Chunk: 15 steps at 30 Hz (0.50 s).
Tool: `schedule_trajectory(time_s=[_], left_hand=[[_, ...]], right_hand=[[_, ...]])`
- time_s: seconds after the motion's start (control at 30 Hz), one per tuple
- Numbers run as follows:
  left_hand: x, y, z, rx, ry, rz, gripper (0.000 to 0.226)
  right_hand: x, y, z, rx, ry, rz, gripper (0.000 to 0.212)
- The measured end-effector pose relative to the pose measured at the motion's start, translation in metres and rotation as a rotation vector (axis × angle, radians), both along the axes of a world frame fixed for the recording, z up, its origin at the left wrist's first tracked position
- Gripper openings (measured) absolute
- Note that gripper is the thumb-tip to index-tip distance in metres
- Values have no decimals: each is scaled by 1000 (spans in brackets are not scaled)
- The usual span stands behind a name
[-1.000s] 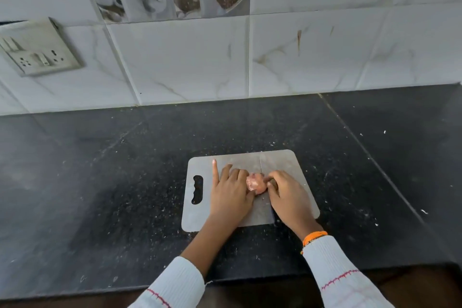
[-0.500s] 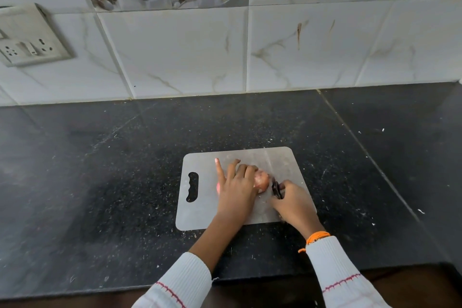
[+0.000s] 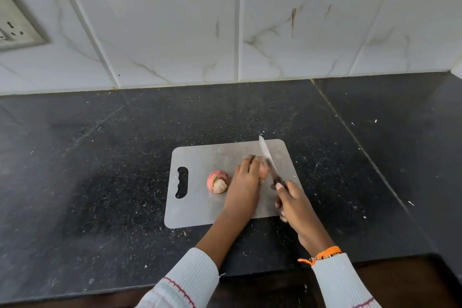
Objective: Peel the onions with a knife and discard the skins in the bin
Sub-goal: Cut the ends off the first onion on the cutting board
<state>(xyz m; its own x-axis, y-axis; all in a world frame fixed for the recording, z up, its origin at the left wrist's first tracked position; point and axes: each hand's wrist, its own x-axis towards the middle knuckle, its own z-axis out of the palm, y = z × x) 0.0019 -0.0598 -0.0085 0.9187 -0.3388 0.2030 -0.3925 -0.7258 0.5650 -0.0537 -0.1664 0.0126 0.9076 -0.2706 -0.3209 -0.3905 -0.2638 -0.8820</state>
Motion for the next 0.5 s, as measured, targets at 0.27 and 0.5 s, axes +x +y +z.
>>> schedule_trajectory(time_s=[0.27,0.5], left_hand=[[-4,4,6,-6,48,88,51],[-1,5,4,15,57,95,51]], right_hand=[[-11,12,3,-333,-47,84,24],[-13,25,11,-763,-6,153,16]])
